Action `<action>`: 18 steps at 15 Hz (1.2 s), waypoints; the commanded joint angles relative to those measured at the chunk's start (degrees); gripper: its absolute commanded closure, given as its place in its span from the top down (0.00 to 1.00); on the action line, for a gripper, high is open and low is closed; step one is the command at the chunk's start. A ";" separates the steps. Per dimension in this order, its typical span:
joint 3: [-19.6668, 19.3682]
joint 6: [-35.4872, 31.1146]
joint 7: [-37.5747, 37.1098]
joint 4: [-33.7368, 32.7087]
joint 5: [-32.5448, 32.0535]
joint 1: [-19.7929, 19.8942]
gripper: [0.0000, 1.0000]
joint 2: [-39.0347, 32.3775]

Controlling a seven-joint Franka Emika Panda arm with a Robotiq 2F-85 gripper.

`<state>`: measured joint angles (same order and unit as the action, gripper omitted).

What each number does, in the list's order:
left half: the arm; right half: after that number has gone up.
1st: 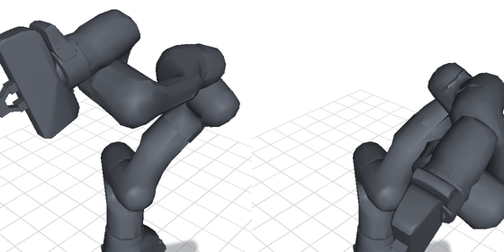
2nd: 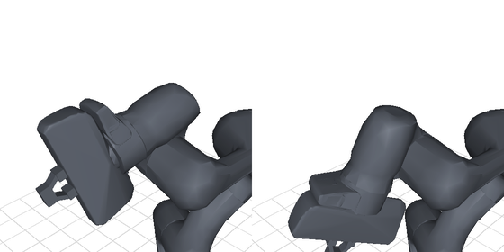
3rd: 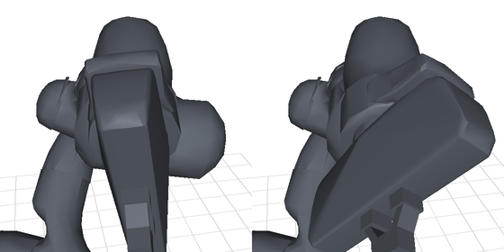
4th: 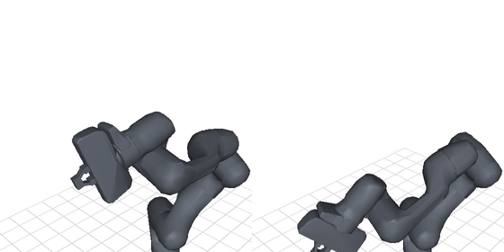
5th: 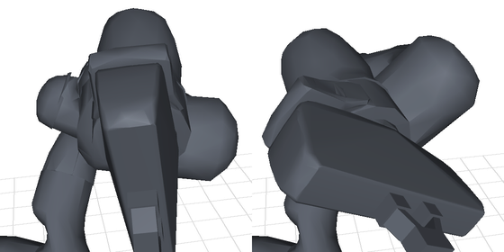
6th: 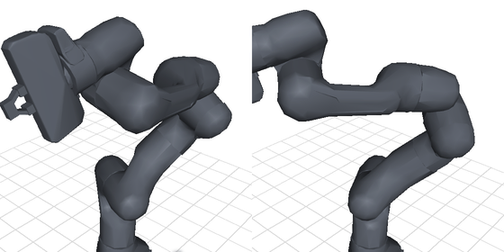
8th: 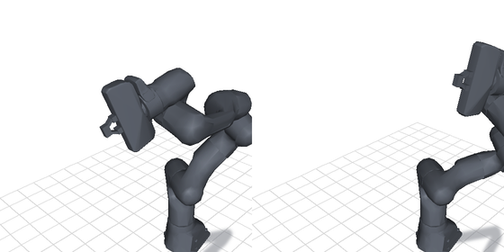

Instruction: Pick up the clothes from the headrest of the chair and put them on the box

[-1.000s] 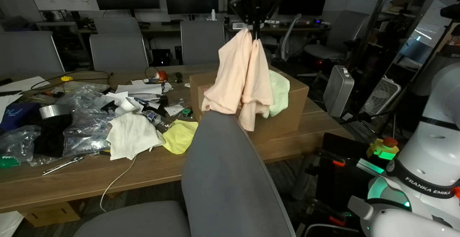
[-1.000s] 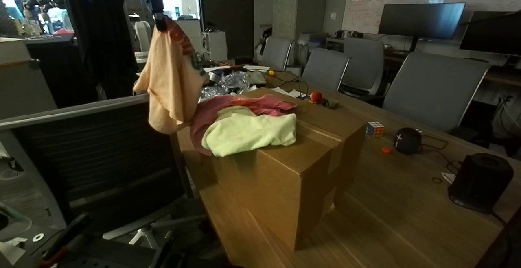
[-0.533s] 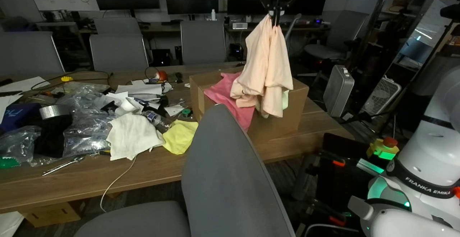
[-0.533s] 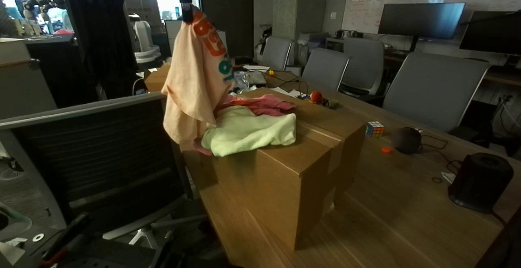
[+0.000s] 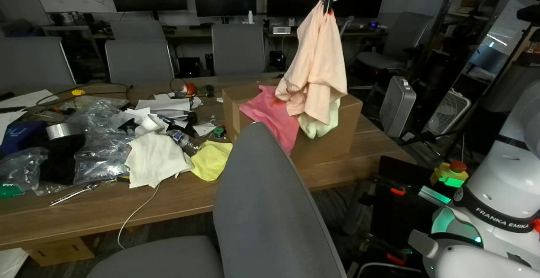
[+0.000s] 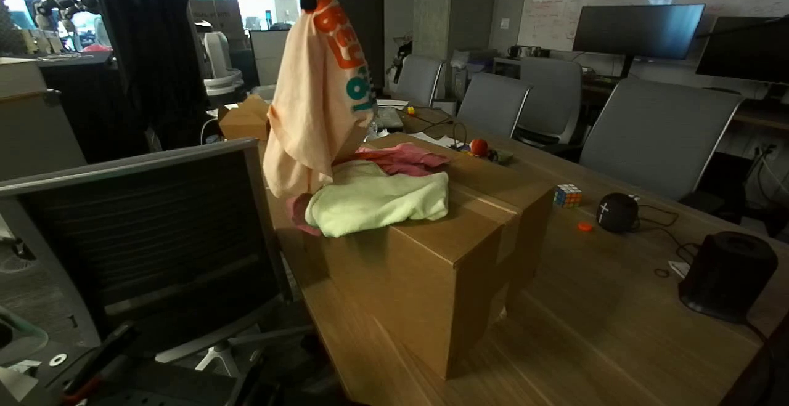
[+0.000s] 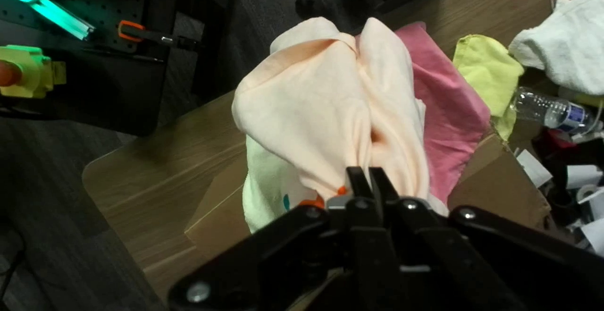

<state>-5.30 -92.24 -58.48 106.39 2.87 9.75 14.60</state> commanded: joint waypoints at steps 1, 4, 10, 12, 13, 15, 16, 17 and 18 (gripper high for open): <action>-1.40 3.31 -5.63 -8.90 3.97 1.28 0.03 -4.80; -2.51 2.99 -8.92 -12.92 6.46 1.44 0.03 -7.85; -3.91 5.67 -13.97 -20.18 10.92 1.28 0.03 -14.08; -4.49 7.19 -14.77 -22.40 13.34 1.48 0.03 -15.93; -4.80 7.79 -15.23 -23.43 14.48 1.61 0.03 -16.78; -5.37 8.72 -15.64 -25.25 16.59 1.83 0.03 -18.29; -5.60 9.08 -15.89 -26.06 17.33 1.94 0.04 -18.93; -5.77 9.50 -15.85 -26.70 17.95 2.05 0.30 -19.48; -5.95 10.05 -15.06 -27.14 18.53 2.18 0.32 -19.81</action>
<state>-10.50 -85.55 -73.16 84.51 18.50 11.32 -2.46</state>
